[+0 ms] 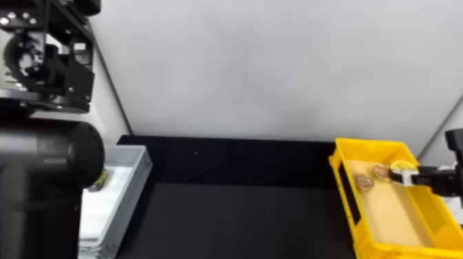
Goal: Pick up the round yellow can and place it in the yellow rectangular box
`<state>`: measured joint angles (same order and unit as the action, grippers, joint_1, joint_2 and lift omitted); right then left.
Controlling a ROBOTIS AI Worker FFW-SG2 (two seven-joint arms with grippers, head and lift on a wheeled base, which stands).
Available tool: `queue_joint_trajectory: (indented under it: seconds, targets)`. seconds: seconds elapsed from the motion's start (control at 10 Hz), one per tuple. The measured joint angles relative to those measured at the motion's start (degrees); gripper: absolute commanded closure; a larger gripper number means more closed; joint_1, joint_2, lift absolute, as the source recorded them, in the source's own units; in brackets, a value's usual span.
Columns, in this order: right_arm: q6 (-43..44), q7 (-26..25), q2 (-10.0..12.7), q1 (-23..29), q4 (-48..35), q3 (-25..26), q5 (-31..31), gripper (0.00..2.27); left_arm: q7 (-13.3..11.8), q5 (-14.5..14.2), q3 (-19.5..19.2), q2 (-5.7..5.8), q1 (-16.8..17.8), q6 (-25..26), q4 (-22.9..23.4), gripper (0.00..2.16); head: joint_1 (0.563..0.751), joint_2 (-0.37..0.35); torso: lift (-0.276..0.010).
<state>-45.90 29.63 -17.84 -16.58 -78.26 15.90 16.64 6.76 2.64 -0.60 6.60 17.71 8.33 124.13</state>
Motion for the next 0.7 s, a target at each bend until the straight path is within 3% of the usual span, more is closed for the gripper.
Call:
queue_joint_trajectory:
  seconds: [0.7]
  targets:
    - [3.57,-1.59,-1.09,2.08,9.06,1.55,-5.2,0.61,-0.08,-0.01,0.14,-0.09,0.23,0.04,0.0,0.14,0.663,0.054,-0.005]
